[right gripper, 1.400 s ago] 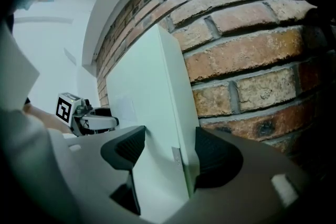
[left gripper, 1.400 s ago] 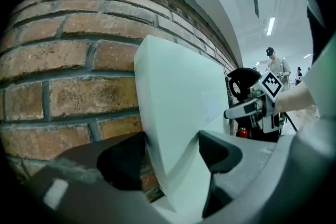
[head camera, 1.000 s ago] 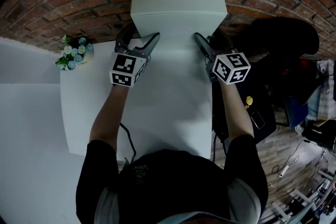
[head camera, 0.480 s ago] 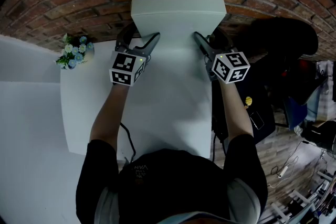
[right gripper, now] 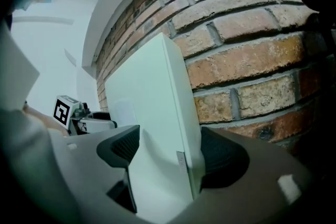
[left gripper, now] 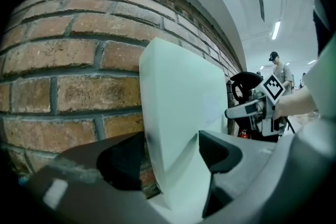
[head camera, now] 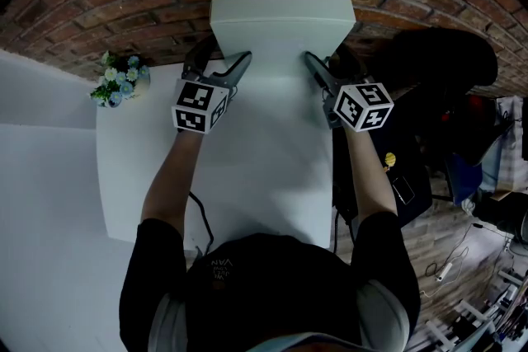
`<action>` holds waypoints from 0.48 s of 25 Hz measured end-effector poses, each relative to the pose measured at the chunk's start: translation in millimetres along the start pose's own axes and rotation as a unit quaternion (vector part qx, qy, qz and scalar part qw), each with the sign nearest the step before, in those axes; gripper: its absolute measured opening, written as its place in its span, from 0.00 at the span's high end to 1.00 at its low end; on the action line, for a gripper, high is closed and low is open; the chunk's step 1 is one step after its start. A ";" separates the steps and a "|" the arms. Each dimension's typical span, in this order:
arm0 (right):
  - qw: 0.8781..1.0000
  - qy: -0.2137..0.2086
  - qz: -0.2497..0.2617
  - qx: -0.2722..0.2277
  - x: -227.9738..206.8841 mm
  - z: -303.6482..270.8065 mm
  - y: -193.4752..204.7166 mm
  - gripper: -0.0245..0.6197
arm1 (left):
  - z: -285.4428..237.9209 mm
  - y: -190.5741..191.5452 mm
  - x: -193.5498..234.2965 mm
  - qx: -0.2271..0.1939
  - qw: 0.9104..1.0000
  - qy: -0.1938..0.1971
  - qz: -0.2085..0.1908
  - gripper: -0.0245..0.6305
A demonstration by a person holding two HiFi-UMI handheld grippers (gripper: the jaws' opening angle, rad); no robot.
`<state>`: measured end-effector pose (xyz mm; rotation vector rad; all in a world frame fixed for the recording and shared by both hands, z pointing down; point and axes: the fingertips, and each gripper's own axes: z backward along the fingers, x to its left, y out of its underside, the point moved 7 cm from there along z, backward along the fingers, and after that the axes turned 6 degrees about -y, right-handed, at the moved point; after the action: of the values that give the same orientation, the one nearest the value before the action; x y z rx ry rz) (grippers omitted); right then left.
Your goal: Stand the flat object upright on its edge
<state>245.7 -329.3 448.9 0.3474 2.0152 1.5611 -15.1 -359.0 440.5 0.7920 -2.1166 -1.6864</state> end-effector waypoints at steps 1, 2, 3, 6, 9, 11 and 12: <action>1.000 0.002 -0.001 0.002 0.8 1.1 0.8 0.41 | 1.4 -0.7 0.3 0.000 1.000 0.000 0.001 0.45; 1.000 0.004 -0.002 0.003 1.6 2.7 1.9 0.40 | 3.2 -1.3 0.3 0.000 1.000 0.000 0.001 0.45; 1.000 0.006 -0.004 0.002 2.6 4.8 2.8 0.40 | 5.3 -1.9 0.0 0.000 1.000 0.000 0.002 0.45; 1.000 0.008 -0.005 -0.001 7.6 11.5 3.6 0.40 | 12.3 -3.1 -1.5 0.000 1.000 -0.002 0.007 0.45; 1.000 0.008 -0.006 -0.003 15.3 19.6 4.1 0.41 | 22.6 -4.1 -5.1 -0.002 1.000 -0.003 0.013 0.45; 1.000 0.010 -0.007 -0.007 20.4 25.3 3.5 0.41 | 30.0 -4.8 -7.6 -0.004 1.000 -0.003 0.017 0.45; 1.000 0.011 -0.009 -0.010 22.9 27.9 2.8 0.41 | 33.6 -5.4 -8.5 -0.005 1.000 -0.004 0.020 0.45</action>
<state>242.8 -294.0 440.8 0.3052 2.0136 1.5803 -26.1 -328.4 427.6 0.7380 -2.1128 -1.6810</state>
